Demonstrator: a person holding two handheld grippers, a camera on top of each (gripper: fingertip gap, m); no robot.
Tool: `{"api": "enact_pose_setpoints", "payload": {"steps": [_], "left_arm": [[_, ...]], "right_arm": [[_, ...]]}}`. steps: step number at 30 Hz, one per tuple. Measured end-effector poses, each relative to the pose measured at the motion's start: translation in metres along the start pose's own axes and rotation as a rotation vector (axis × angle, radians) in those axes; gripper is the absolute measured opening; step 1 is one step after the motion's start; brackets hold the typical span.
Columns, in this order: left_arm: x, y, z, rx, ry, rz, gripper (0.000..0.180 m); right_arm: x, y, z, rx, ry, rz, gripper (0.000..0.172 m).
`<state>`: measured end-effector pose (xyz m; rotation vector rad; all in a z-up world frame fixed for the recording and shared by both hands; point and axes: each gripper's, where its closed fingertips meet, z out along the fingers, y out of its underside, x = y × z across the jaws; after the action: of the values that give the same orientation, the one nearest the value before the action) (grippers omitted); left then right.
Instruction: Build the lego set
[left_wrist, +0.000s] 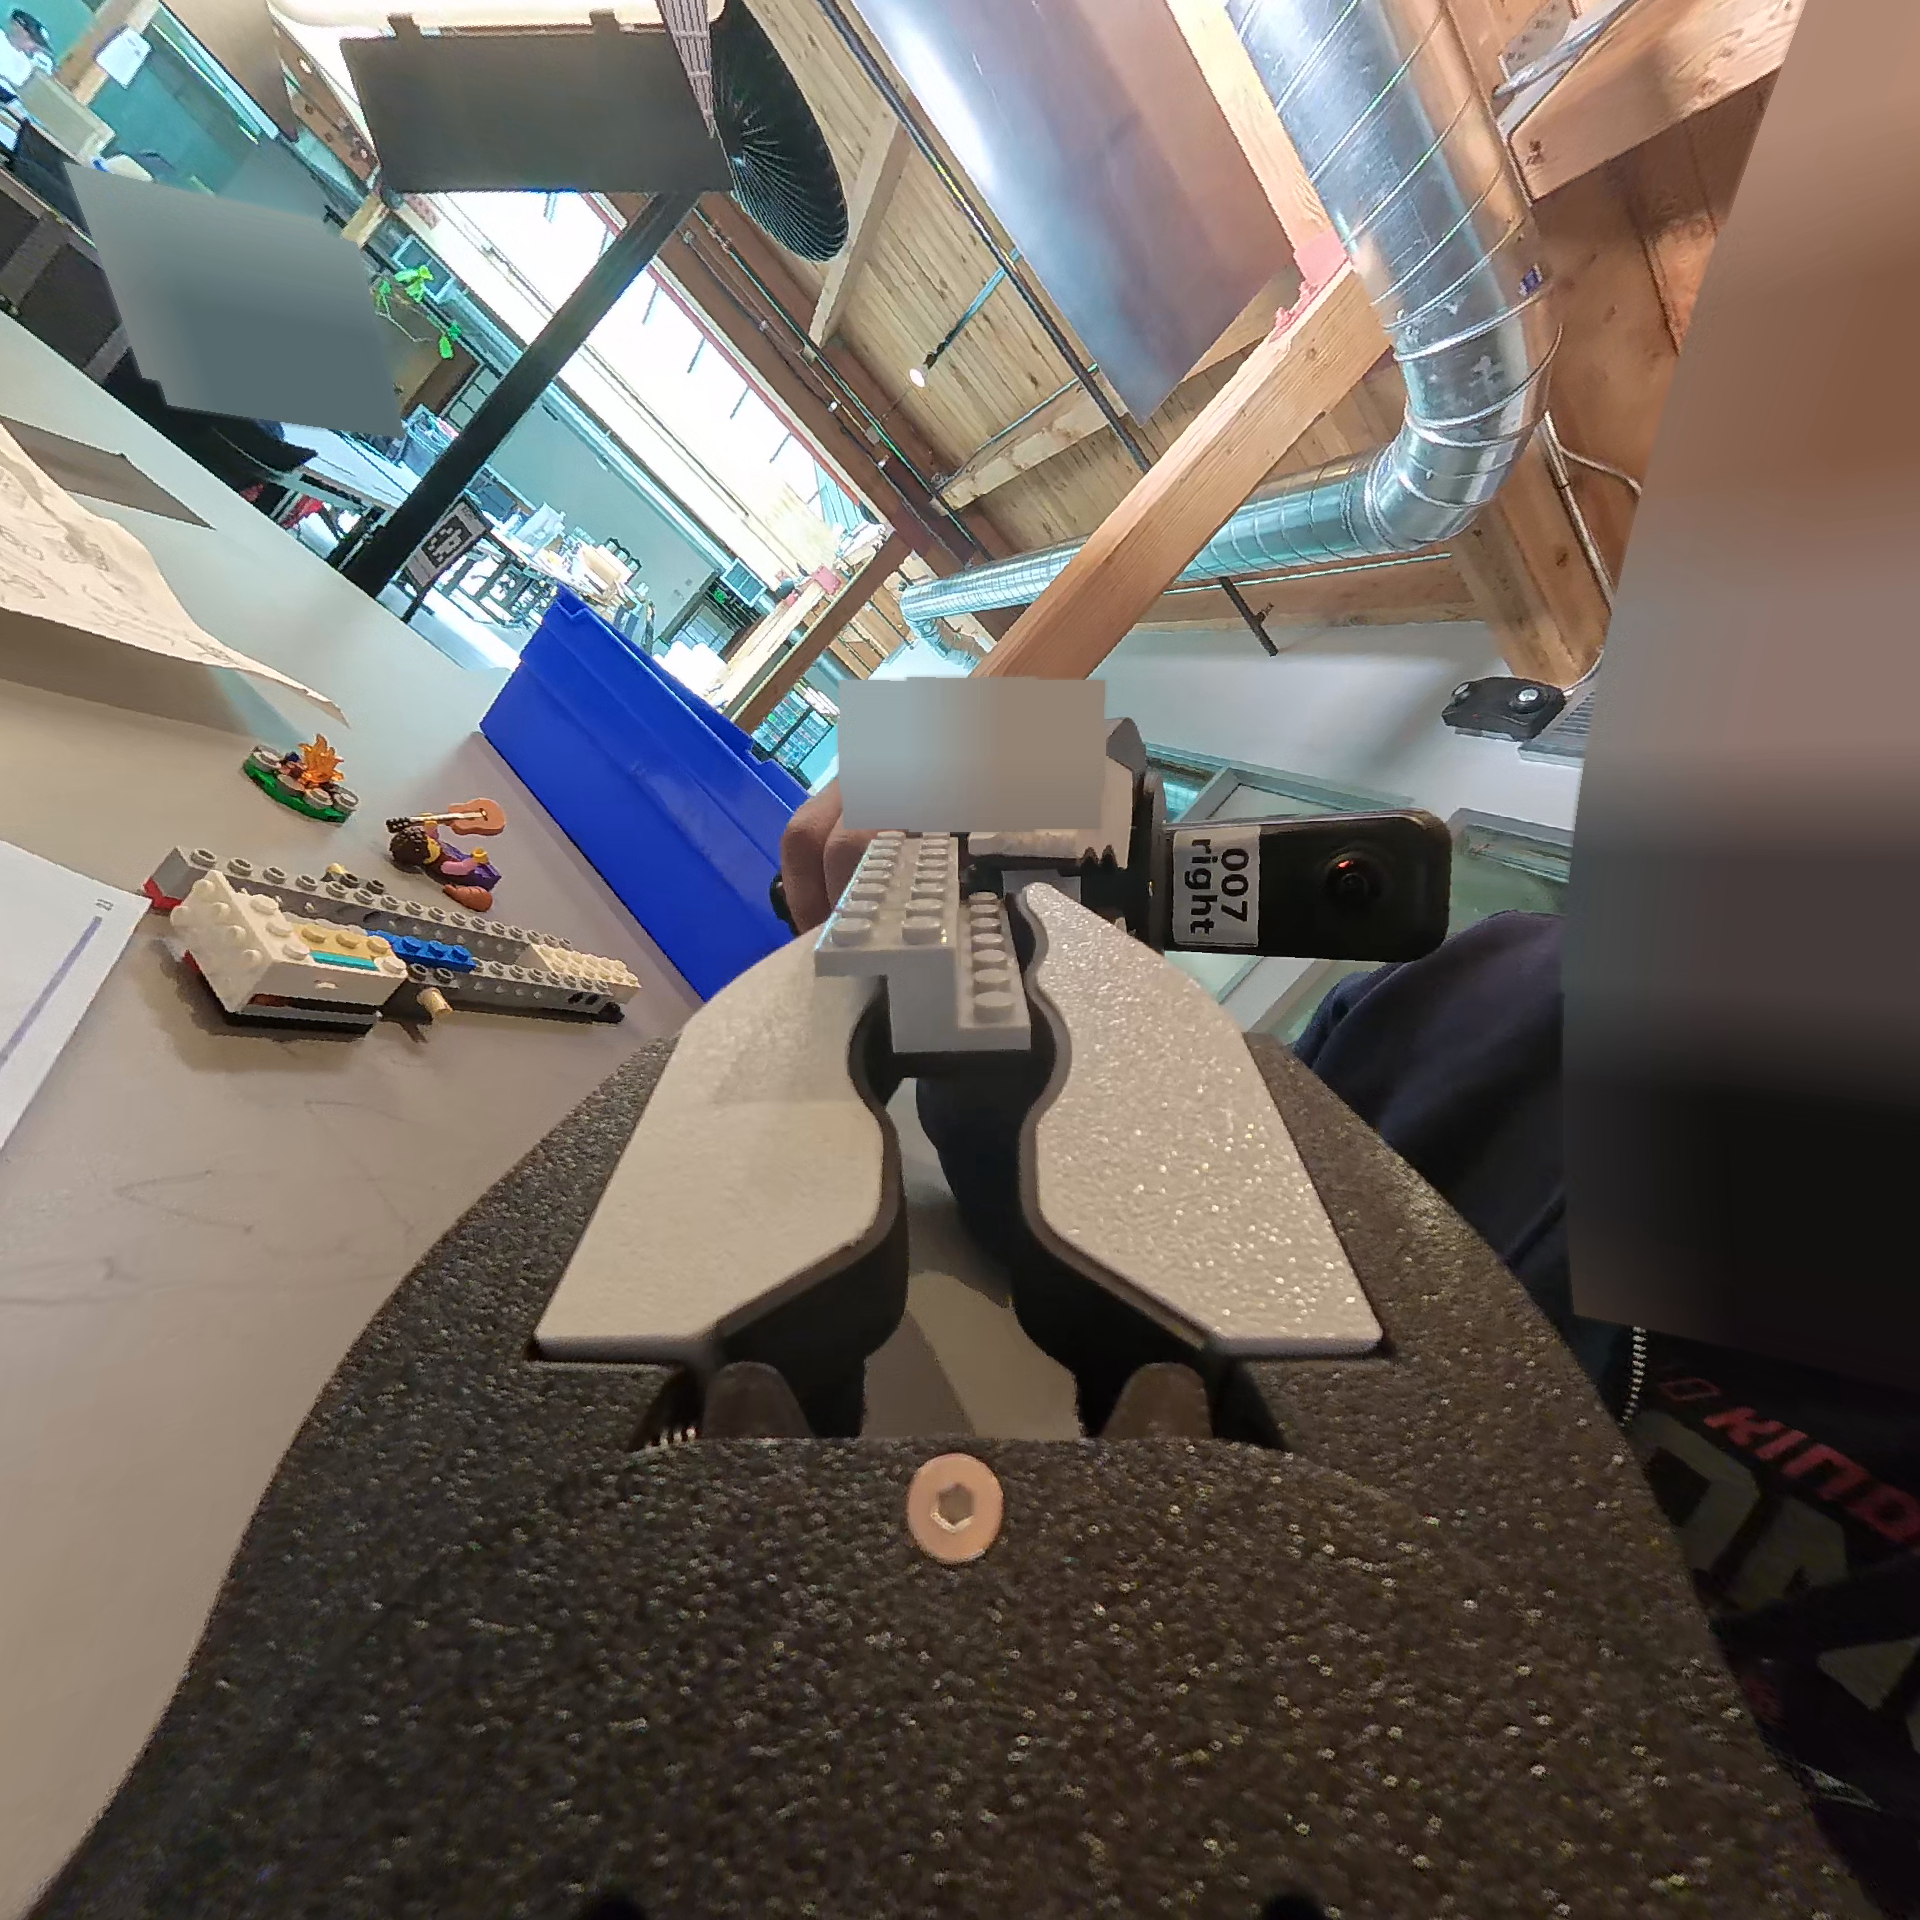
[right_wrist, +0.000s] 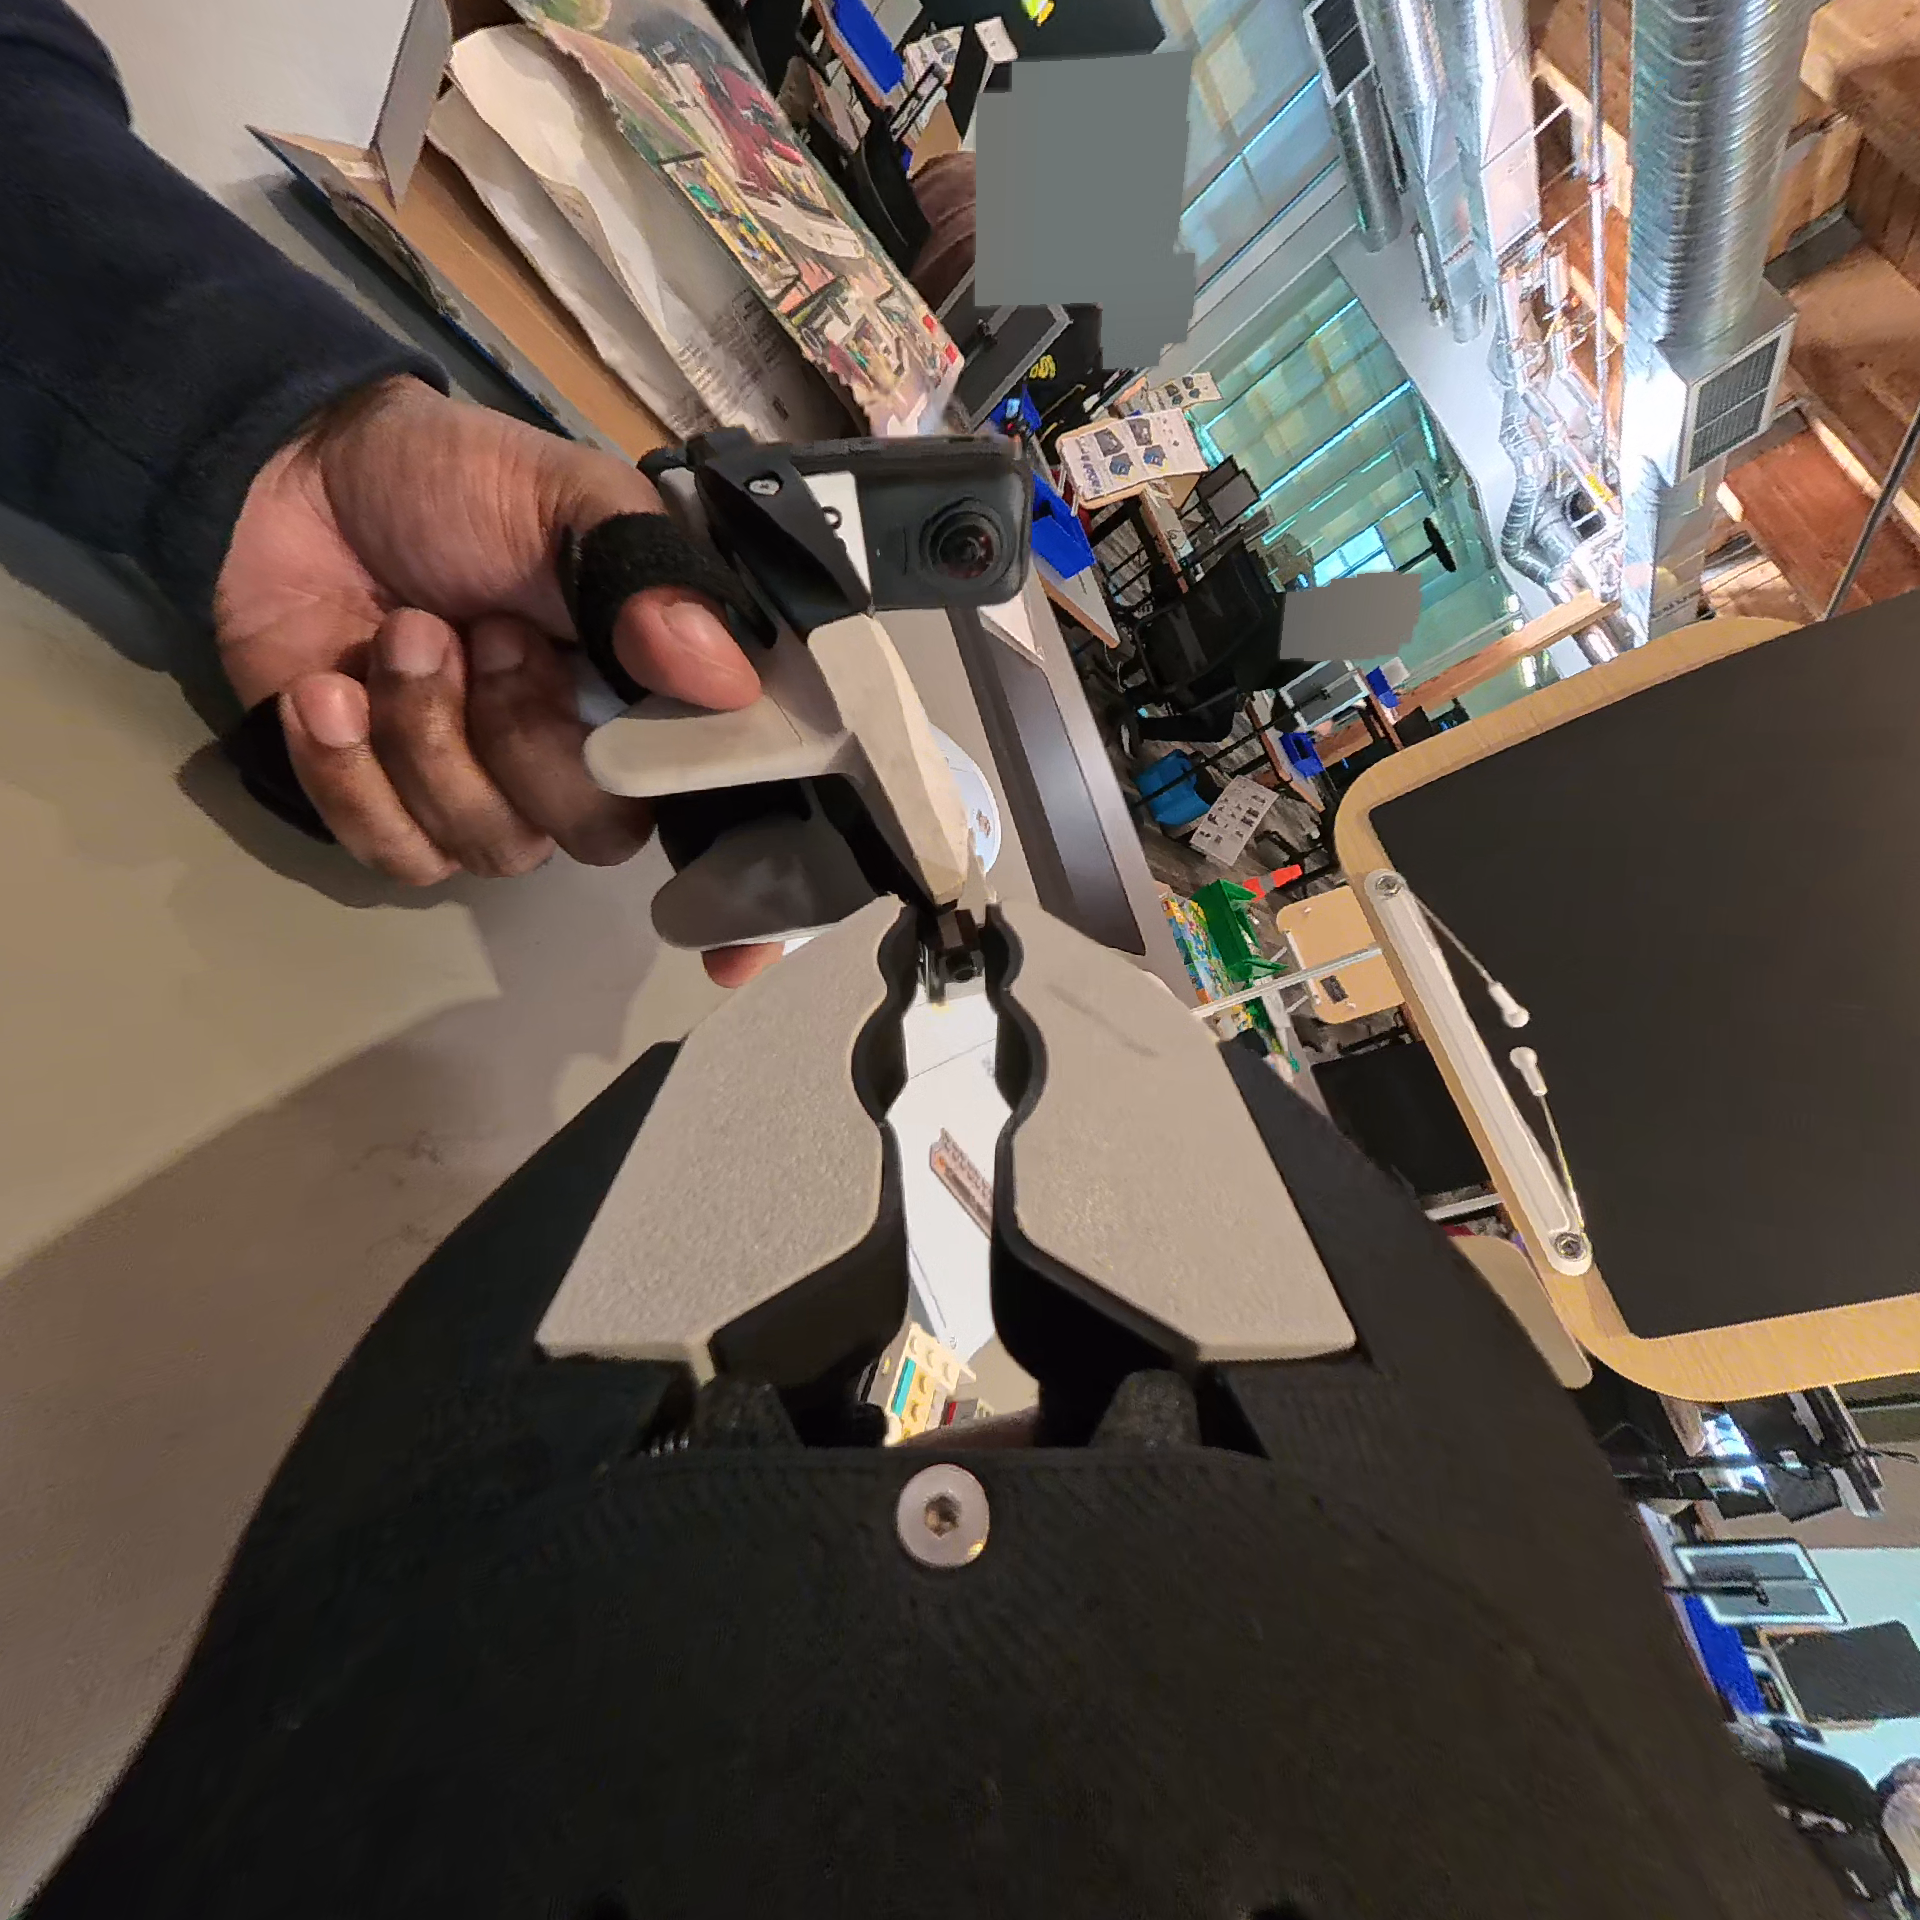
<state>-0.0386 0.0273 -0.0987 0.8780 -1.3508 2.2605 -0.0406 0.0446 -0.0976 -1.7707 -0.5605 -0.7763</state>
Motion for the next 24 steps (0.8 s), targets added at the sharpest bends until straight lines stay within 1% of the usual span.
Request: {"api": "enact_pose_setpoints", "payload": {"steps": [2,4,7,11,15,16,19,22,24], "left_arm": [[-0.001,-0.001,-0.001,0.001,-0.023,0.036,0.018],[-0.001,-0.005,-0.002,0.015,-0.043,0.072,0.018],[0.000,-0.012,-0.005,0.048,-0.057,0.109,0.018],[0.000,-0.013,-0.006,0.036,-0.121,0.245,0.018],[-0.003,-0.009,-0.003,-0.010,-0.192,0.374,0.018],[-0.004,-0.008,-0.003,-0.024,-0.210,0.407,0.018],[-0.006,-0.003,-0.004,-0.087,-0.261,0.518,0.018],[-0.010,0.005,-0.006,-0.170,-0.307,0.617,0.018],[-0.016,0.011,-0.006,-0.231,-0.337,0.654,0.018]], "right_arm": [[0.000,0.000,0.000,0.018,0.029,0.000,0.013],[0.000,-0.002,0.000,0.029,0.056,-0.027,0.024],[0.003,0.001,-0.001,0.010,0.091,-0.062,0.029],[0.007,0.005,-0.002,0.006,0.145,-0.096,0.028],[0.012,0.008,-0.002,0.011,0.193,-0.105,0.029],[0.011,0.009,-0.002,0.013,0.186,-0.096,0.030],[-0.001,0.014,-0.001,0.039,0.107,-0.031,0.045],[-0.015,0.014,-0.003,0.090,-0.004,0.071,0.047],[-0.021,0.014,-0.005,0.110,-0.061,0.136,0.052]]}}
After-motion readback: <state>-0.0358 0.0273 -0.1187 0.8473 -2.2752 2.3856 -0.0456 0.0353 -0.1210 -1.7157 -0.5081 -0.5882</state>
